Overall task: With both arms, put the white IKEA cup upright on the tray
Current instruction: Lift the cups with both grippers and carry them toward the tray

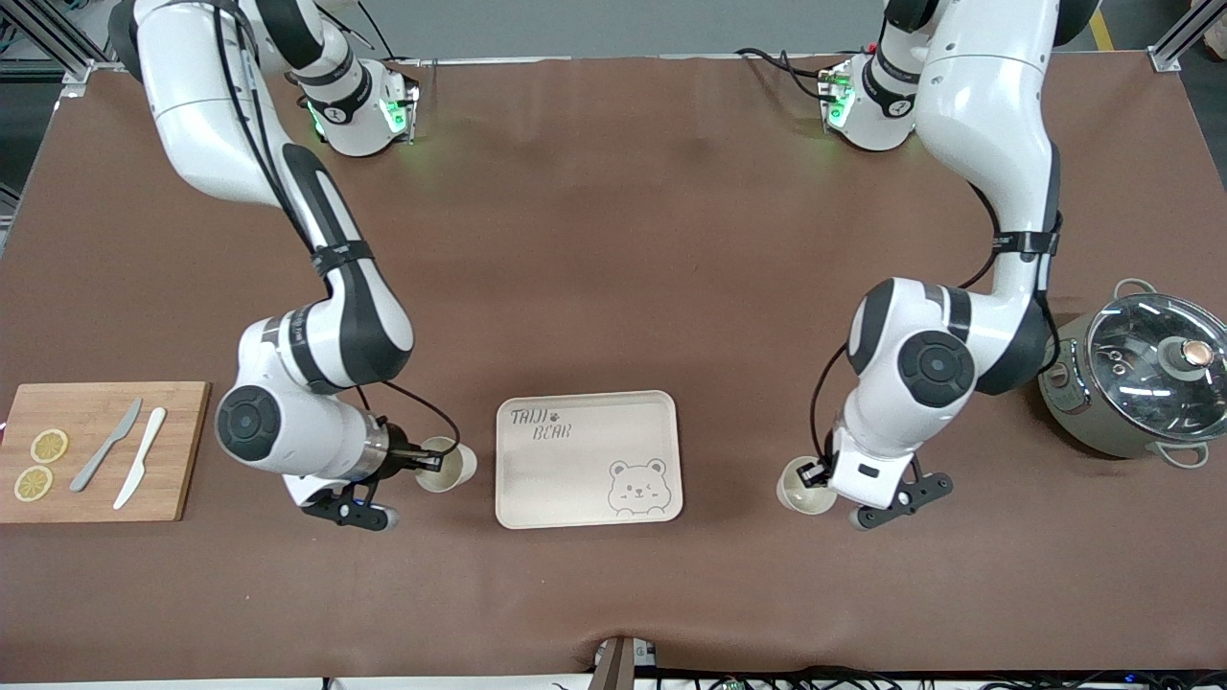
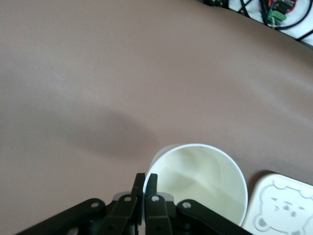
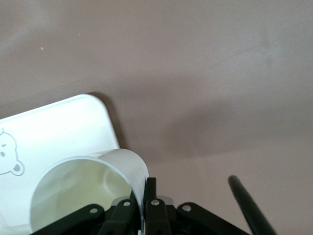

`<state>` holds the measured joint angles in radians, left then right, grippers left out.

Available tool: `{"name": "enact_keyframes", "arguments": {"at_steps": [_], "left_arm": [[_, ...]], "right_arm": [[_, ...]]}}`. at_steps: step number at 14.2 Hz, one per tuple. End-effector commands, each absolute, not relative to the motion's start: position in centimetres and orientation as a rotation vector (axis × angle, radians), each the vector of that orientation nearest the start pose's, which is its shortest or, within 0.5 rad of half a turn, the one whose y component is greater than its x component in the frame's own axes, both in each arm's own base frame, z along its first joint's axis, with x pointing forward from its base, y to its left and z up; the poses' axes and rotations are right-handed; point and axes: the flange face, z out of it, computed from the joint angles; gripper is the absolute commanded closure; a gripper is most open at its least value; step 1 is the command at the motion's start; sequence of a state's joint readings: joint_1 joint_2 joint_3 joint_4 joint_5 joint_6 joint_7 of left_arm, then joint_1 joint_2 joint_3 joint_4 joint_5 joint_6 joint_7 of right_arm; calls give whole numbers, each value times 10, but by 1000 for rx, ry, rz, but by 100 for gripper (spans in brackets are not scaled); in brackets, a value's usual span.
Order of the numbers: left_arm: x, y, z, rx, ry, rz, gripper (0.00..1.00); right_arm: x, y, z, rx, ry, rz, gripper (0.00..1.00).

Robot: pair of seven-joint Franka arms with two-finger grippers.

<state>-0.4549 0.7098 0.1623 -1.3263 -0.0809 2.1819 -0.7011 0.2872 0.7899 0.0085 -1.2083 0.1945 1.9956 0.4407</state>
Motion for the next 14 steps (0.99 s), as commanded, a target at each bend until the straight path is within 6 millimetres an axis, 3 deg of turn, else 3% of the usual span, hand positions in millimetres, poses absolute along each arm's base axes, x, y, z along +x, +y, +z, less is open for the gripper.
{"name": "enact_keyframes", "arguments": {"at_steps": [1, 6, 10, 14], "left_arm": [[701, -269, 342, -3105, -690, -238, 100], [684, -313, 337, -3106, -739, -233, 100], [668, -360, 321, -3103, -757, -222, 100], [654, -397, 299, -3096, -772, -224, 100]], "right_arm": [[712, 262, 310, -2936, 407, 57, 100], [708, 293, 295, -2918, 404, -40, 100], [701, 316, 266, -2904, 434, -68, 100], [700, 324, 247, -2898, 425, -95, 100]]}}
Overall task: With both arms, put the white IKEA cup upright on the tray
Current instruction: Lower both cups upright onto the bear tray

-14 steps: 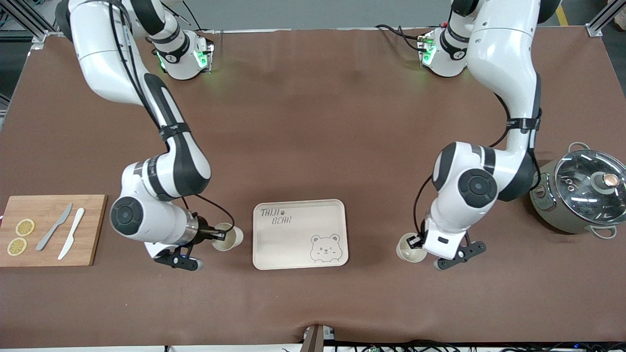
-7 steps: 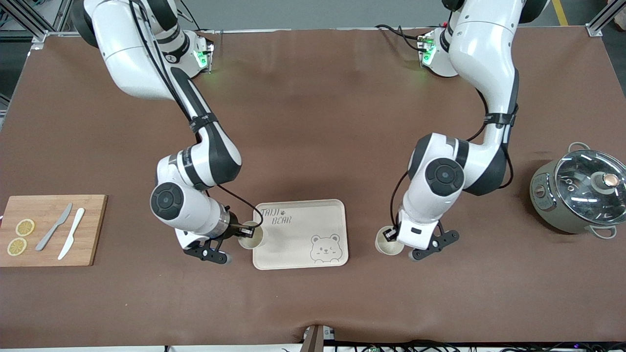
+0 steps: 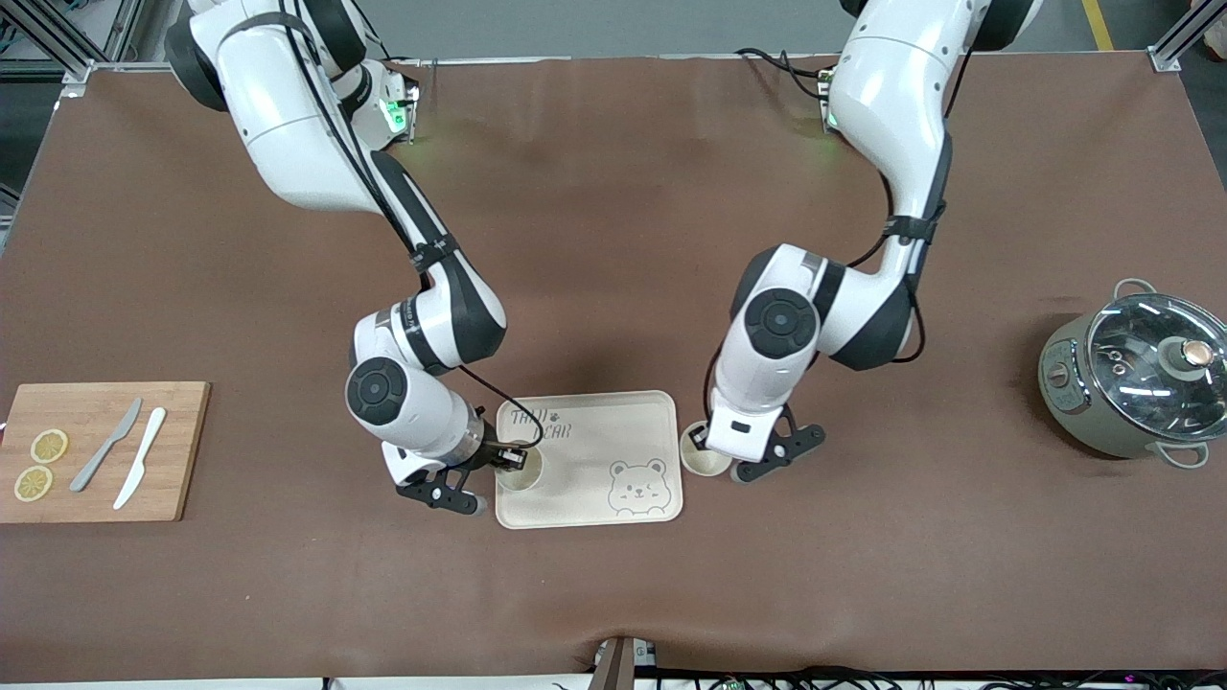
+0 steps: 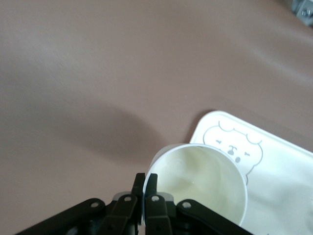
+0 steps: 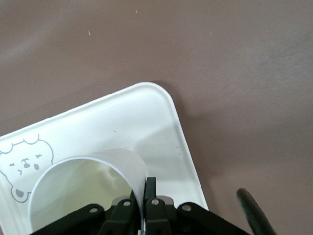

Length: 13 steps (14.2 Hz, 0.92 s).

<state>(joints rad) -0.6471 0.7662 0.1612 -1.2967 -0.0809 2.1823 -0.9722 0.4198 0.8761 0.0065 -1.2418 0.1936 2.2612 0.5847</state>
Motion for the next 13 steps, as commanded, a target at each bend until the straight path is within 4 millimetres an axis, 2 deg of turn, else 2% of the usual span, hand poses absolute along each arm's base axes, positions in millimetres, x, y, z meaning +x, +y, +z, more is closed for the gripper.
{"name": "enact_keyframes", "arguments": {"at_steps": [1, 4, 7, 10, 13], "left_arm": [[651, -406, 289, -3098, -775, -232, 100], [643, -429, 270, -3111, -779, -262, 100], [638, -444, 258, -3114, -779, -268, 100], [629, -457, 249, -3121, -764, -272, 100], [625, -461, 237, -3118, -756, -267, 100]], "right_arm": [[700, 325, 243, -2897, 424, -101, 100], [700, 325, 237, -2895, 429, -106, 100], [699, 328, 230, -2893, 424, -121, 100], [698, 330, 224, -2896, 419, -123, 100], [698, 329, 219, -2904, 418, -122, 100]]}}
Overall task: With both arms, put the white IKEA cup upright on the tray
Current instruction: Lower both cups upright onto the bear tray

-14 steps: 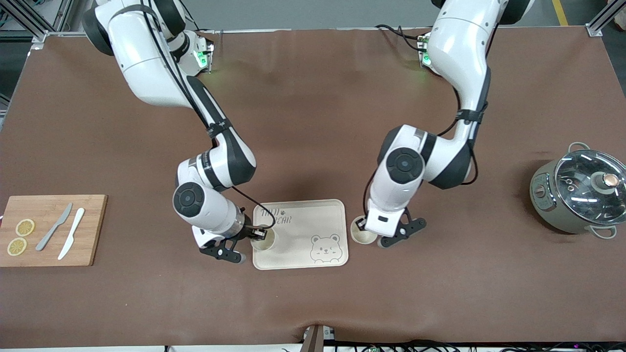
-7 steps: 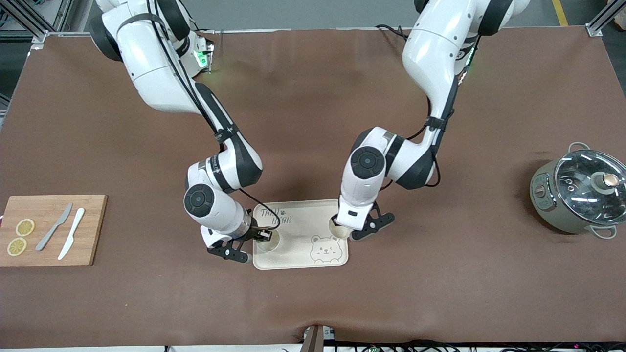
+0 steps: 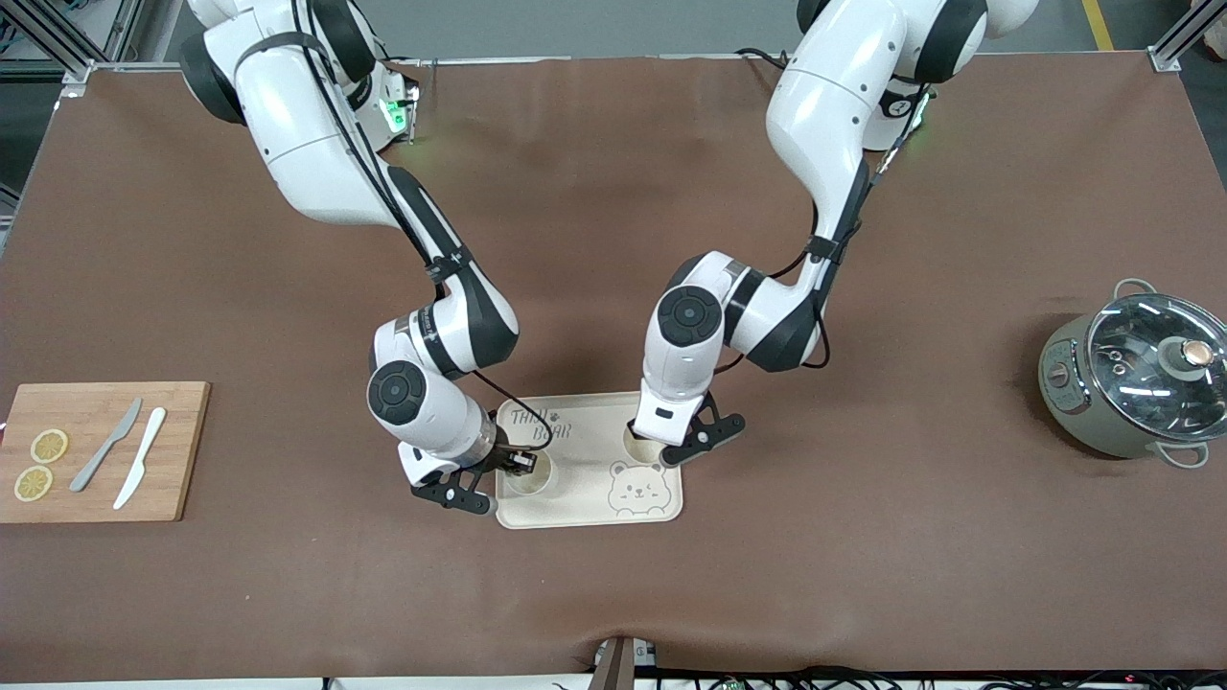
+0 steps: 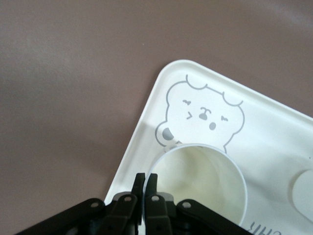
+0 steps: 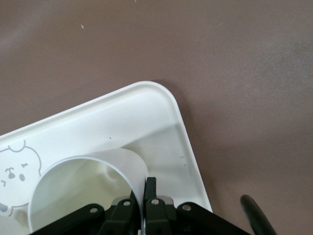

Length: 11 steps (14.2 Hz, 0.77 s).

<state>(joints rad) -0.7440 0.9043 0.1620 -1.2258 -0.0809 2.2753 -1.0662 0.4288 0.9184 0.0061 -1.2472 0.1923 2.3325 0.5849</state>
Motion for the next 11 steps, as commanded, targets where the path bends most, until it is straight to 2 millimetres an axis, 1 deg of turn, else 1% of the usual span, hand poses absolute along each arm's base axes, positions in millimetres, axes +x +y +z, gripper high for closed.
{"name": "enact_keyframes", "arguments": {"at_steps": [1, 3, 5, 6, 7, 8, 9, 11], "left_arm": [[622, -466, 233, -3120, -743, -266, 100], [619, -469, 231, -3123, -731, -271, 99], [623, -468, 236, -3145, -732, -304, 55], [623, -468, 236, -3149, -724, -311, 28], [624, -467, 239, -3151, -720, -315, 9], [625, -466, 240, -3151, -719, -318, 0], [626, -466, 242, -3151, -720, -321, 0], [631, -460, 253, -3149, -737, -345, 0]], "right_arm": [[698, 330, 219, -2903, 413, -136, 100], [698, 330, 215, -2905, 412, -136, 100], [698, 330, 215, -2904, 414, -135, 100], [699, 329, 215, -2904, 416, -135, 100], [699, 327, 215, -2903, 418, -136, 67], [699, 327, 215, -2903, 418, -136, 34], [699, 327, 215, -2903, 418, -136, 0], [702, 323, 218, -2902, 417, -141, 0]]}}
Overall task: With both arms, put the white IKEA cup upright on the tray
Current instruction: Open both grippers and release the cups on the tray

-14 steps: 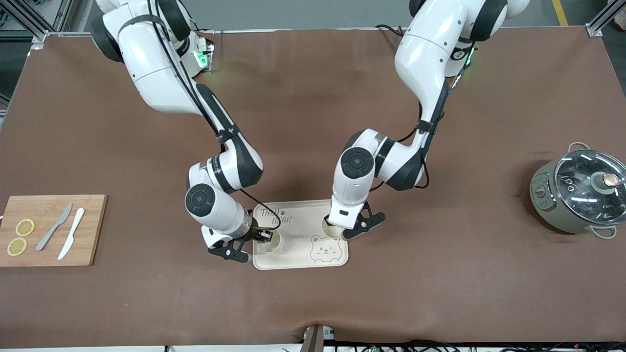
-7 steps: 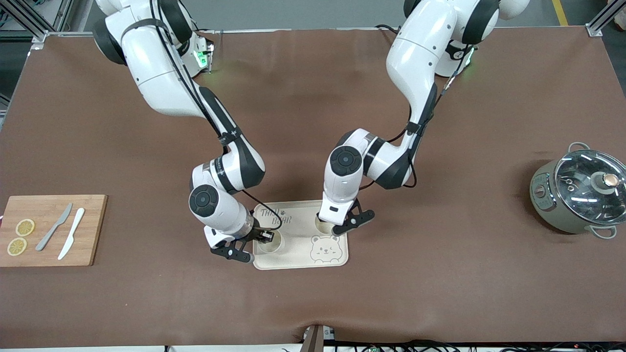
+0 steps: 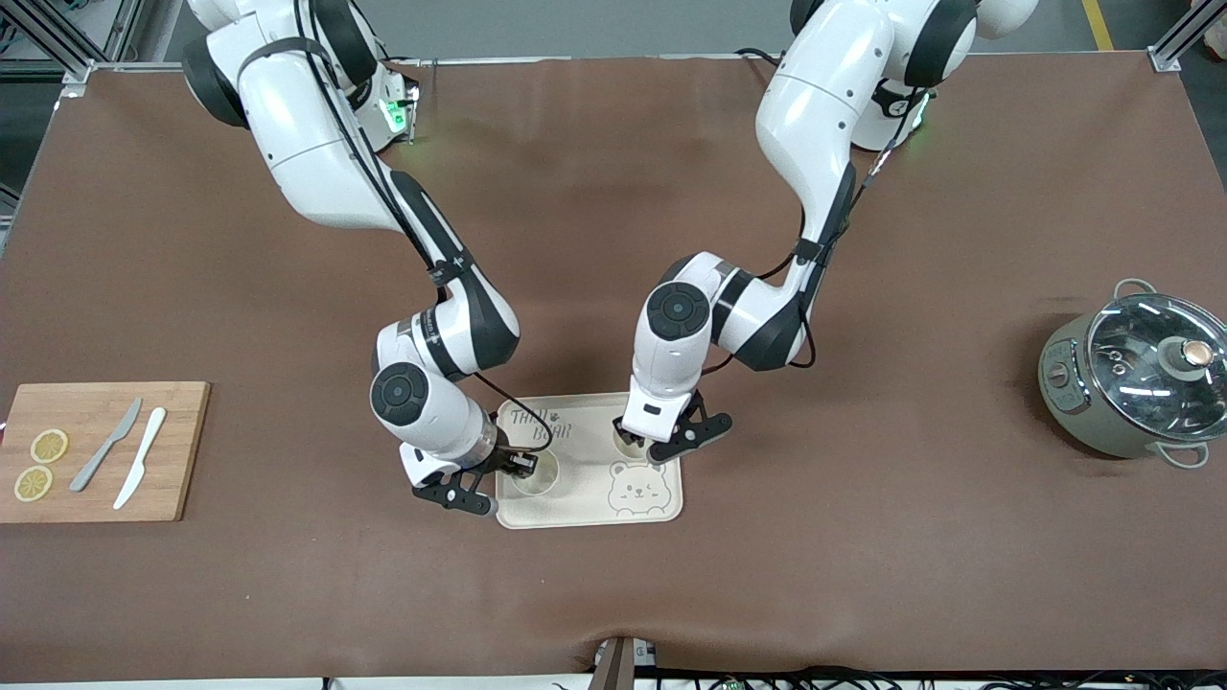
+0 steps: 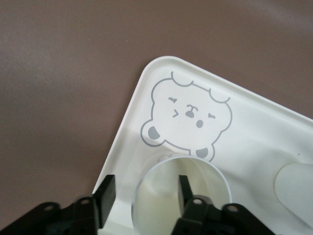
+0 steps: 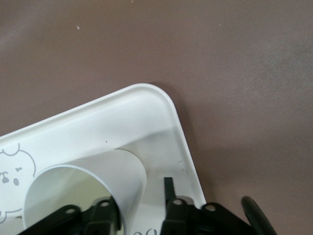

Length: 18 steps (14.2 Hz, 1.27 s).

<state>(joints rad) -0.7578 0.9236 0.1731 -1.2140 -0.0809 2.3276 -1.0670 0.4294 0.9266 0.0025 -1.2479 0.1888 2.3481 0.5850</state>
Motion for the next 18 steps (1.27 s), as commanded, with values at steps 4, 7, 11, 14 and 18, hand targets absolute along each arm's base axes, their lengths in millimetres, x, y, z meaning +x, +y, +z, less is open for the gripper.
{"name": "enact_keyframes", "arguments": {"at_steps": [4, 7, 11, 14, 18], "left_arm": [[641, -445, 287, -3163, -730, -376, 0], [657, -415, 321, -3161, -714, -373, 0], [670, -371, 362, -3146, -660, -312, 0], [674, -340, 382, -3133, -621, -260, 0], [670, -293, 409, -3132, -561, -212, 0]], "right_arm": [[704, 321, 236, -2895, 411, -156, 0], [704, 322, 247, -2898, 402, -148, 0], [701, 321, 264, -2914, 395, -102, 0], [694, 319, 308, -2929, 382, -45, 0], [675, 305, 390, -2950, 377, 61, 0]]}}
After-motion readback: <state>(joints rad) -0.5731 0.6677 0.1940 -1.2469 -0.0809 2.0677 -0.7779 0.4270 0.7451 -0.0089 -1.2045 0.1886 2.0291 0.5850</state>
